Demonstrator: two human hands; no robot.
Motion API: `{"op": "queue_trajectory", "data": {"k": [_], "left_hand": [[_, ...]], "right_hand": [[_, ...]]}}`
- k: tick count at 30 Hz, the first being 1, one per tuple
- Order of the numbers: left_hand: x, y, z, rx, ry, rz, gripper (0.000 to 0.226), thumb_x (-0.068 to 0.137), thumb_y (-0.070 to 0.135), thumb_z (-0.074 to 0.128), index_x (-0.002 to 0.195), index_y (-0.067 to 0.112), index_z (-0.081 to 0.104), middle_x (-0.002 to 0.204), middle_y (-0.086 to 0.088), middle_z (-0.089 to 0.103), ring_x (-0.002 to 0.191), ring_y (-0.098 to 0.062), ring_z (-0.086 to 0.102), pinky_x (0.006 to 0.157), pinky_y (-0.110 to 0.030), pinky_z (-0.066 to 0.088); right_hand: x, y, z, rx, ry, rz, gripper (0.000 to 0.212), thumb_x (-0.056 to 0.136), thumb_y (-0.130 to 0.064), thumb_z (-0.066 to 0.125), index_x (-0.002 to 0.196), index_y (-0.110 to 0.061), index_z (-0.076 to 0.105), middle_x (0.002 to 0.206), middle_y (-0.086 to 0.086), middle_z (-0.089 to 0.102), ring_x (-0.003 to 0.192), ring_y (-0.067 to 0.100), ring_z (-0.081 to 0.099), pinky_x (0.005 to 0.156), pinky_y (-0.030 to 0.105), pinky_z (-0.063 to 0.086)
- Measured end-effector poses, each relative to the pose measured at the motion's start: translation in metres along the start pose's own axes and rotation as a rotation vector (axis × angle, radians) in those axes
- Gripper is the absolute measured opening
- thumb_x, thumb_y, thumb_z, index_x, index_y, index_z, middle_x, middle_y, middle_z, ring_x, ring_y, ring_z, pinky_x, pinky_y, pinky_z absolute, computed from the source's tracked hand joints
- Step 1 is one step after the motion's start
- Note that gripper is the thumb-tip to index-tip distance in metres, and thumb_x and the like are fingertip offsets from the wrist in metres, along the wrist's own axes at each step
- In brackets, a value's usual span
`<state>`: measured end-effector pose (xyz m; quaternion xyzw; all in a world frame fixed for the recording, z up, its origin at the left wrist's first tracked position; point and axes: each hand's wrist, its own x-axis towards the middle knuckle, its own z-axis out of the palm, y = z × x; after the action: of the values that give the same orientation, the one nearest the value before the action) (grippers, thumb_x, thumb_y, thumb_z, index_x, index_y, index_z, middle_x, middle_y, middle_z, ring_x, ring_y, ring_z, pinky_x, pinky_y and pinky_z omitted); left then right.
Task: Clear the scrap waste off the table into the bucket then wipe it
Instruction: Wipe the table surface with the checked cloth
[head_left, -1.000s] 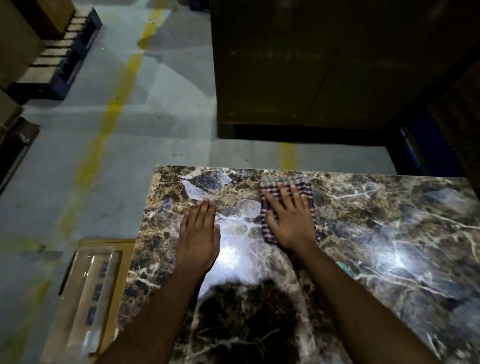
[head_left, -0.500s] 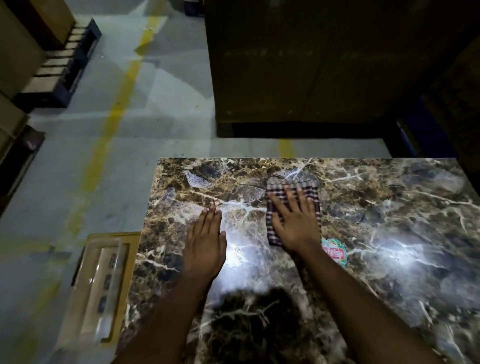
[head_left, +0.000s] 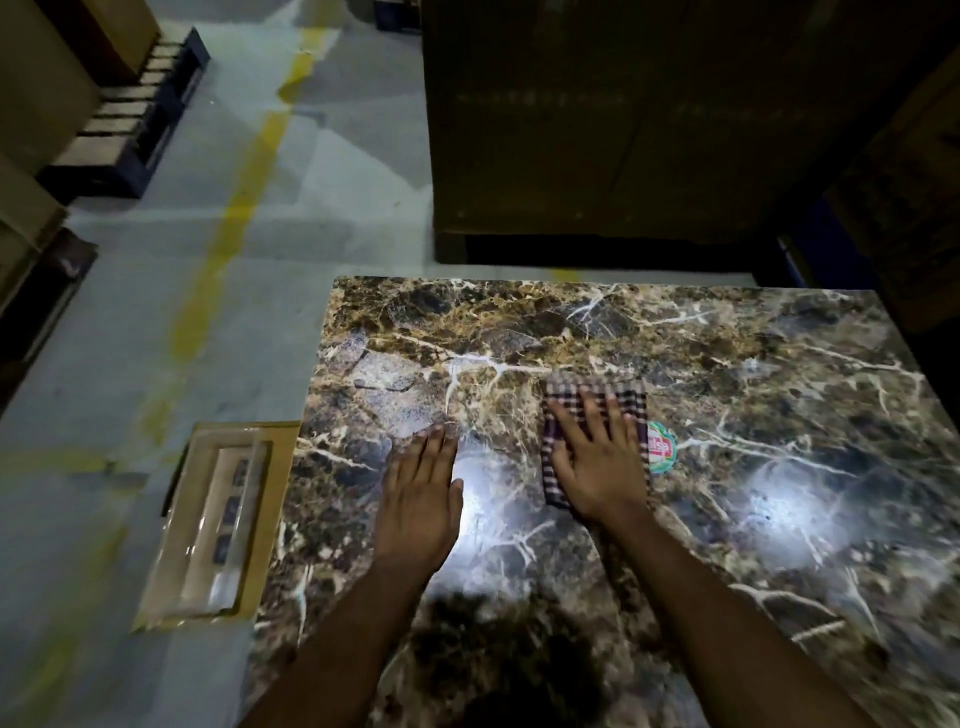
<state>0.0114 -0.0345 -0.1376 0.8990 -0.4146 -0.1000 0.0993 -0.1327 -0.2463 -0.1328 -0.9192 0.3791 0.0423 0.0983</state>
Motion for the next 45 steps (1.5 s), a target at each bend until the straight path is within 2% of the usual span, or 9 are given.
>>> {"op": "queue_trajectory", "data": {"k": [3,8,13,17,24,29,32,39,45], "left_hand": [[-0.016,0.000,0.003,0.012,-0.007,-0.002,0.058,0.102,0.039,0.031,0.157,0.020,0.031,0.164,-0.001,0.030,0.150,-0.023,0.028,0.121,-0.046,0.028],[-0.037,0.002,0.004,0.015,-0.024,-0.019,0.057,0.104,0.039,0.029,0.158,0.020,0.030,0.165,0.000,0.026,0.151,-0.021,0.024,0.122,-0.042,0.021],[-0.068,0.002,0.003,-0.018,-0.055,-0.007,0.057,0.107,0.039,0.031,0.160,0.021,0.021,0.168,0.002,0.017,0.153,-0.020,0.016,0.123,-0.041,0.015],[-0.091,0.003,0.002,-0.004,-0.043,-0.008,0.056,0.107,0.039,0.034,0.159,0.020,0.025,0.167,0.000,0.020,0.152,-0.022,0.021,0.121,-0.042,0.020],[-0.113,0.000,0.003,0.022,-0.057,0.029,0.057,0.106,0.041,0.026,0.159,0.019,0.024,0.167,-0.002,0.020,0.152,-0.023,0.021,0.122,-0.042,0.019],[-0.137,-0.004,0.002,-0.037,-0.060,0.032,0.057,0.108,0.038,0.032,0.160,0.019,0.022,0.167,-0.001,0.020,0.154,-0.021,0.015,0.123,-0.042,0.016],[-0.150,-0.007,0.004,-0.025,-0.063,0.039,0.058,0.107,0.041,0.023,0.160,0.019,0.019,0.168,-0.001,0.018,0.155,-0.021,0.013,0.123,-0.042,0.017],[-0.165,-0.001,0.004,-0.016,-0.057,0.029,0.056,0.108,0.037,0.029,0.160,0.018,0.020,0.168,-0.002,0.016,0.154,-0.023,0.013,0.124,-0.043,0.016],[-0.195,0.006,0.011,-0.028,-0.070,0.022,0.053,0.108,0.034,0.028,0.159,0.019,0.026,0.167,-0.001,0.020,0.153,-0.023,0.016,0.123,-0.046,0.018]], "right_hand": [[0.021,-0.037,0.001,0.047,0.008,0.005,0.064,0.094,-0.054,0.018,0.158,-0.045,0.018,0.169,0.004,0.014,0.156,0.034,0.002,0.124,0.053,0.004],[-0.048,-0.055,0.016,0.001,-0.016,-0.239,0.063,0.098,-0.049,0.031,0.158,-0.047,0.012,0.170,-0.002,0.005,0.157,0.028,-0.002,0.126,0.049,0.005],[-0.085,0.007,0.011,-0.013,-0.039,-0.057,0.064,0.094,-0.053,0.030,0.157,-0.050,0.016,0.170,-0.001,0.011,0.156,0.030,0.003,0.125,0.050,0.007],[-0.052,-0.025,0.010,0.043,0.039,0.076,0.064,0.094,-0.054,0.028,0.156,-0.044,0.024,0.168,0.006,0.019,0.155,0.035,0.006,0.124,0.055,0.010],[-0.153,-0.072,0.036,0.032,-0.017,-0.200,0.063,0.098,-0.051,0.030,0.157,-0.050,0.010,0.171,-0.002,0.004,0.157,0.028,-0.004,0.126,0.049,0.006],[-0.178,0.006,0.025,-0.006,-0.004,0.043,0.064,0.092,-0.056,0.025,0.156,-0.050,0.019,0.169,0.001,0.016,0.156,0.030,0.003,0.124,0.046,0.001],[-0.151,-0.003,0.023,0.029,0.044,0.141,0.064,0.092,-0.055,0.025,0.156,-0.046,0.025,0.168,0.005,0.022,0.155,0.034,0.009,0.124,0.053,0.008],[-0.215,-0.060,0.043,0.021,-0.019,-0.125,0.062,0.098,-0.056,0.024,0.157,-0.050,0.008,0.170,0.000,0.002,0.157,0.029,-0.004,0.126,0.051,0.004],[-0.231,-0.003,0.036,0.047,0.030,0.112,0.064,0.092,-0.055,0.027,0.155,-0.048,0.025,0.168,0.002,0.019,0.155,0.033,0.008,0.124,0.054,0.010]]}}
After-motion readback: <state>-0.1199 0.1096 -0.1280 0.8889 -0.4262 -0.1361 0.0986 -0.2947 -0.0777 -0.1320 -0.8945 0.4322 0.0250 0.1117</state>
